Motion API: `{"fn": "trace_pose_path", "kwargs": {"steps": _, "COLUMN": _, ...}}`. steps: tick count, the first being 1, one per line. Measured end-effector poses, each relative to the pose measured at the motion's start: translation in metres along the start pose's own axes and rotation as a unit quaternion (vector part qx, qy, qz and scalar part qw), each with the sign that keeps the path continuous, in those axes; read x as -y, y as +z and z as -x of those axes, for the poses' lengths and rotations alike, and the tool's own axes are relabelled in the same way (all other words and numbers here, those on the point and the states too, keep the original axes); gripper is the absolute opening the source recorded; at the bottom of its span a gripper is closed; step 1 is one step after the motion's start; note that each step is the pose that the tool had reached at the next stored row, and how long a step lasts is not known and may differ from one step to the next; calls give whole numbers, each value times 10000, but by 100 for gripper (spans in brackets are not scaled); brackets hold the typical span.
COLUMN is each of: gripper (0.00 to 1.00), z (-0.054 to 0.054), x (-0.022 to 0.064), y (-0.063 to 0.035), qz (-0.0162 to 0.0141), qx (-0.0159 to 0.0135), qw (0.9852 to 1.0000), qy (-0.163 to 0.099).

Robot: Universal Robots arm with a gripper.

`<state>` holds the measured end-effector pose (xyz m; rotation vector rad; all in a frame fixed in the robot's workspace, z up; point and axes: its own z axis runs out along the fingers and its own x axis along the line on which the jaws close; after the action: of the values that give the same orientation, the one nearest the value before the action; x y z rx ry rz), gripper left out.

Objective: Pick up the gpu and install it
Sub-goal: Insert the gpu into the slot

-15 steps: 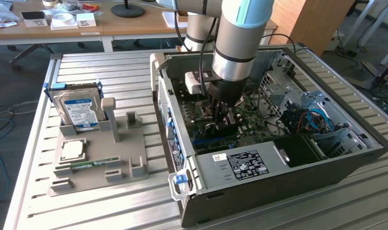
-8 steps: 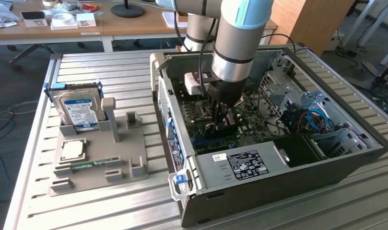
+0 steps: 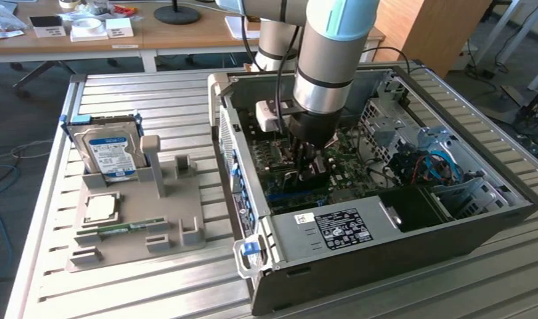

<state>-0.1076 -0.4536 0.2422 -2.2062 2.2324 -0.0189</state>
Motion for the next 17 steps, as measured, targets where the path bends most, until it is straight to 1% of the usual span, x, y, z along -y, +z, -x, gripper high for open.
{"fn": "trace_pose_path", "kwargs": {"steps": 17, "gripper": 27, "z": 0, "x": -2, "y": 19, "qz": -1, "qx": 0, "qw": 10000, "qy": 0}}
